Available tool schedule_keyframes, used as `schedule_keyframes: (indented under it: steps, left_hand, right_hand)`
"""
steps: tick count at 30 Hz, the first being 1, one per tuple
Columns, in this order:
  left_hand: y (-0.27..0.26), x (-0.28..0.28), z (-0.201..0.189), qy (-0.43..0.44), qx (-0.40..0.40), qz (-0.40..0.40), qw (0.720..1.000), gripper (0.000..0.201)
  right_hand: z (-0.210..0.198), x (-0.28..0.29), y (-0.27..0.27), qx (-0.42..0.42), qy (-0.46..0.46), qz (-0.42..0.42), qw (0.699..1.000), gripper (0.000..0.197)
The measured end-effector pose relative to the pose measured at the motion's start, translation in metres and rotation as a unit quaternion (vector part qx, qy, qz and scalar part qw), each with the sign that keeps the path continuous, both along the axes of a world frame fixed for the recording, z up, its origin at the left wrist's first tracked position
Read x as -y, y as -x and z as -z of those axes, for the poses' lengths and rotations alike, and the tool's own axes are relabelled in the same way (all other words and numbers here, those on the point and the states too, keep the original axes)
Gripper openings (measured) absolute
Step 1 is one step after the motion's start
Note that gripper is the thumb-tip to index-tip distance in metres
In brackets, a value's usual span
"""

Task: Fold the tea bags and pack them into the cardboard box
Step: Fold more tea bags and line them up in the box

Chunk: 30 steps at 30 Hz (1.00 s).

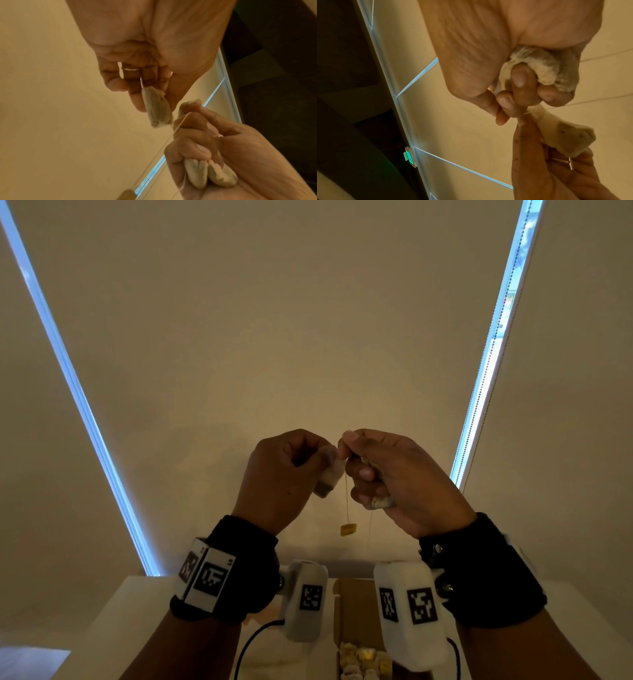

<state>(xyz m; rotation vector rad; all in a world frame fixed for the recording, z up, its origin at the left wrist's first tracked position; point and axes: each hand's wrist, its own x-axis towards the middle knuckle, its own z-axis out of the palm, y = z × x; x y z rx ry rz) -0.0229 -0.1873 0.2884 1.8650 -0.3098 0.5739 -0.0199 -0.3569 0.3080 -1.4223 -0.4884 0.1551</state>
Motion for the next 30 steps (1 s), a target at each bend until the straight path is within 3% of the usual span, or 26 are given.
schedule_keyframes:
  steps: [10, 18, 24, 30]
  left_hand:
    - [-0.007, 0.009, -0.004, 0.032, 0.061, -0.047, 0.997, 0.011]
    - [-0.012, 0.014, -0.013, 0.180, 0.000, -0.052, 0.982, 0.014]
    - [-0.016, 0.013, -0.016, 0.209, -0.002, -0.057, 0.976, 0.013]
    - [-0.013, 0.009, -0.018, 0.236, -0.034, -0.012, 0.971, 0.020]
  right_hand:
    - [0.007, 0.000, 0.009, 0.053, 0.062, -0.026, 0.996, 0.031]
    - [0.027, 0.002, 0.005, 0.063, 0.151, -0.032, 0.986, 0.028]
    - [0.039, -0.001, -0.001, 0.051, 0.205, -0.052, 0.976, 0.029]
    - [0.048, 0.008, -0.011, 0.000, 0.180, -0.060, 0.982, 0.032]
